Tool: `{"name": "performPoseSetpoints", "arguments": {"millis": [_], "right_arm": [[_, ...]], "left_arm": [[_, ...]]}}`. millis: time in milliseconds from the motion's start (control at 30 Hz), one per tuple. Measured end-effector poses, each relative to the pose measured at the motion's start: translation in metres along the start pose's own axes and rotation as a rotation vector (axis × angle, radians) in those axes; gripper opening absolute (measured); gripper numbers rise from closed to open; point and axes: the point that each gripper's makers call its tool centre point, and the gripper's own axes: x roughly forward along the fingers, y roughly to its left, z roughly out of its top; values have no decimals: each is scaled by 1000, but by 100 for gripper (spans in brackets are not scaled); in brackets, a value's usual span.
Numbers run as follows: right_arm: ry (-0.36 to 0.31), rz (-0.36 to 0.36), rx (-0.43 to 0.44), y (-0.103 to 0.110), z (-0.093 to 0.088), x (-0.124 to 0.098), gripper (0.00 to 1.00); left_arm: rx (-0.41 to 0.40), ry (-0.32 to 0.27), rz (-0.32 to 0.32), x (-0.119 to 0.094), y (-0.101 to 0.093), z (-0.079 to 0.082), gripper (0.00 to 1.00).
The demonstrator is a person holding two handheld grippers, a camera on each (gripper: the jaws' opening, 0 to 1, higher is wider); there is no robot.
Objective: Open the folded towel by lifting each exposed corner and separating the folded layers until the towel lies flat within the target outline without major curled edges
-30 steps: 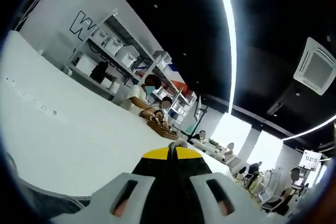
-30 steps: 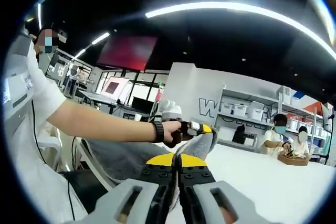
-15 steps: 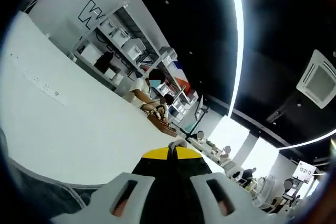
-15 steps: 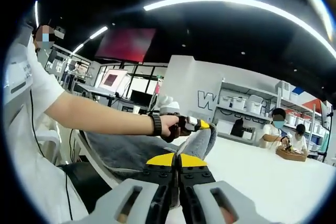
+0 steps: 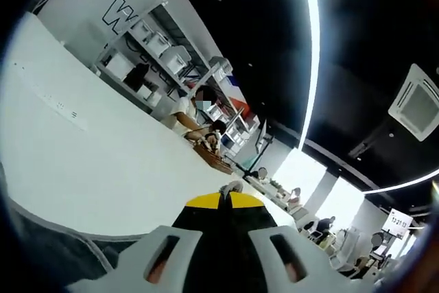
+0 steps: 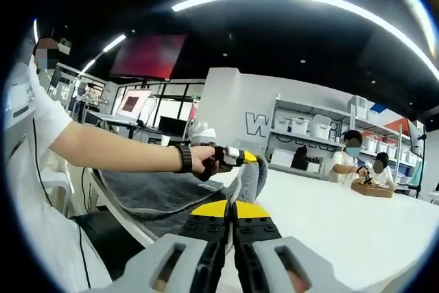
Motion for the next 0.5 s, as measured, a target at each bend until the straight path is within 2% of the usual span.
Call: {"name": "performPoseSetpoints", "arguments": {"millis": [500], "right_arm": [[35, -24, -7, -5, -13, -7, 0]], "left_arm": [[-11, 26, 6, 4, 3, -17, 2]]}}
